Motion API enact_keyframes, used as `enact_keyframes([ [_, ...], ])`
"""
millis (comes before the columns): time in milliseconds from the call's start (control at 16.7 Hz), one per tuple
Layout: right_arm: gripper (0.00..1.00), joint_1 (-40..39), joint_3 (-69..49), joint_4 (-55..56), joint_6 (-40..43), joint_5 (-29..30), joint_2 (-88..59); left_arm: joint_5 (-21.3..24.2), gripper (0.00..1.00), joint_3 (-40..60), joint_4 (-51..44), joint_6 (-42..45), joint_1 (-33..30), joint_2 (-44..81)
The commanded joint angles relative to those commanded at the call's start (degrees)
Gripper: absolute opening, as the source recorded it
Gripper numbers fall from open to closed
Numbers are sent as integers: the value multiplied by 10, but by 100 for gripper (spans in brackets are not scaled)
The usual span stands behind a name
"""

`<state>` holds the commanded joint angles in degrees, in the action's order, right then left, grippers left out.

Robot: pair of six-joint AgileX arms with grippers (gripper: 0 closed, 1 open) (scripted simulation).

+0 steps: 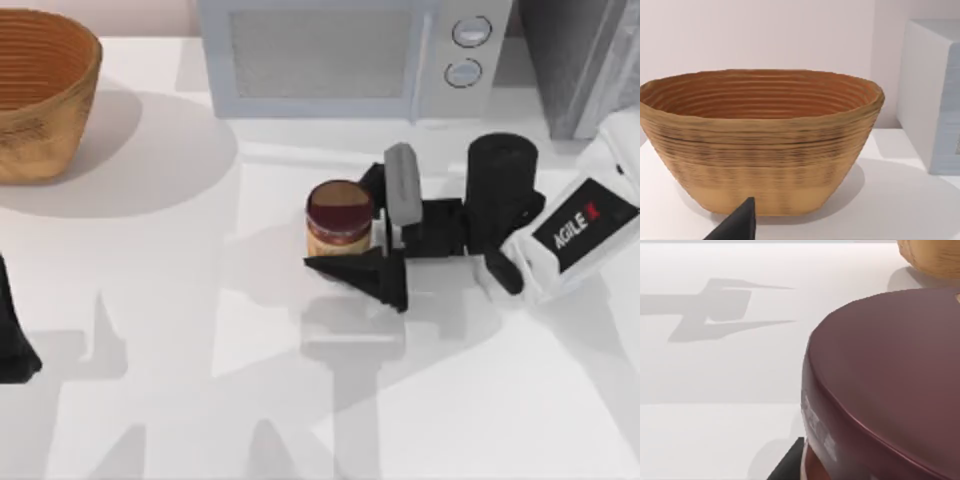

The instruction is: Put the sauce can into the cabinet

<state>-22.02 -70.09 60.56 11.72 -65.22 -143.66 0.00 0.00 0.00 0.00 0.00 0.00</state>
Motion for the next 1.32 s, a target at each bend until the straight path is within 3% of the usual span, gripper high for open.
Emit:
enact_keyframes([
  [360,2,0,0,0,0,0,0,0,100,0,0,0,0,0],
  [1020,0,1,-1,-9,0,-1,10,0,100,0,0,0,0,0],
  [1320,0,2,-8,-122,-4,-2,119,0,100,0,0,0,0,0],
])
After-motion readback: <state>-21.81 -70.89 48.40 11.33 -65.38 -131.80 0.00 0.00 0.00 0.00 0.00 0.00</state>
